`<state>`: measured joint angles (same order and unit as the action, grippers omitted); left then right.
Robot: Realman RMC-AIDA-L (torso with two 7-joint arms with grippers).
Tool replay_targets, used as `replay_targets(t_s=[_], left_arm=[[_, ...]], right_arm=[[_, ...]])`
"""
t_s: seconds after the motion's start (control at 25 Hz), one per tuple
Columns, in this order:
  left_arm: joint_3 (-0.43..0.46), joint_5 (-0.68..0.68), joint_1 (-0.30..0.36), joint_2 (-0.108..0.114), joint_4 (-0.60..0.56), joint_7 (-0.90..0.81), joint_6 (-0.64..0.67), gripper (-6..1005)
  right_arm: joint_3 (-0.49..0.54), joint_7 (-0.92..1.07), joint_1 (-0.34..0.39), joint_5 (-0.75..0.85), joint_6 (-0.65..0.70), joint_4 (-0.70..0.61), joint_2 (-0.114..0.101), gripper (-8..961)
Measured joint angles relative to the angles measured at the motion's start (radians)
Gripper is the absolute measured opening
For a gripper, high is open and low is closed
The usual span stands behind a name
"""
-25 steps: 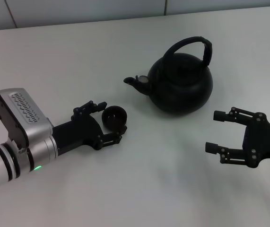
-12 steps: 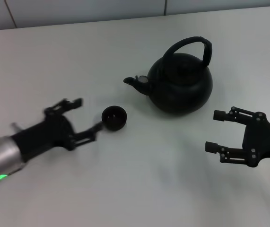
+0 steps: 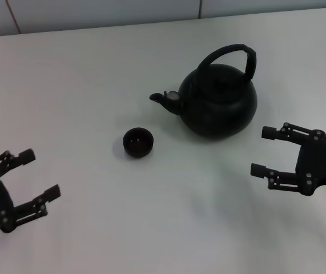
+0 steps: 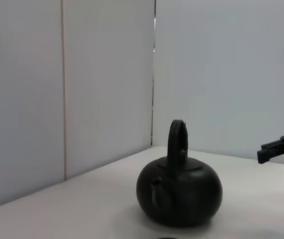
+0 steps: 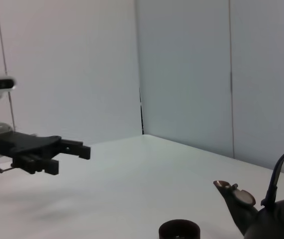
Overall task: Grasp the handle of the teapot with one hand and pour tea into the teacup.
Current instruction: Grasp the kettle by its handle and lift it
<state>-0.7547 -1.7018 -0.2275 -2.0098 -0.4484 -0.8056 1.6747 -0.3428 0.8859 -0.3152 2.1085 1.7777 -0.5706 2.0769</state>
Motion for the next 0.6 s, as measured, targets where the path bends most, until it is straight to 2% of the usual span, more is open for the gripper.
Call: replay_targets(t_s=[0.2, 0.36, 0.4, 0.44, 0.6], left_arm=[[-0.003, -0.013, 0.003, 0.011, -0.005, 0.003, 0.001, 864], [-0.001, -0.084, 0.000, 0.012, -0.041, 0.004, -0.022, 864], [0.006, -0.170, 0.004, 0.013, -0.090, 0.004, -0.056, 864], [0.006, -0.170, 0.004, 0.013, -0.090, 0.004, -0.056, 864], [0.023, -0.178, -0.003, 0.035, -0.093, -0.005, -0.058, 863]], right_arm=[[0.001, -0.006, 0.002, -0.001, -0.001, 0.001, 0.000, 772], [0.001, -0.006, 0.003, -0.001, -0.002, 0.001, 0.001, 771], [0.001, -0.007, 0.005, -0.001, -0.003, 0.001, 0.001, 771], [0.001, -0.007, 0.005, -0.001, -0.003, 0.001, 0.001, 771], [0.001, -0.007, 0.010, -0.001, -0.011, 0.009, 0.001, 770]])
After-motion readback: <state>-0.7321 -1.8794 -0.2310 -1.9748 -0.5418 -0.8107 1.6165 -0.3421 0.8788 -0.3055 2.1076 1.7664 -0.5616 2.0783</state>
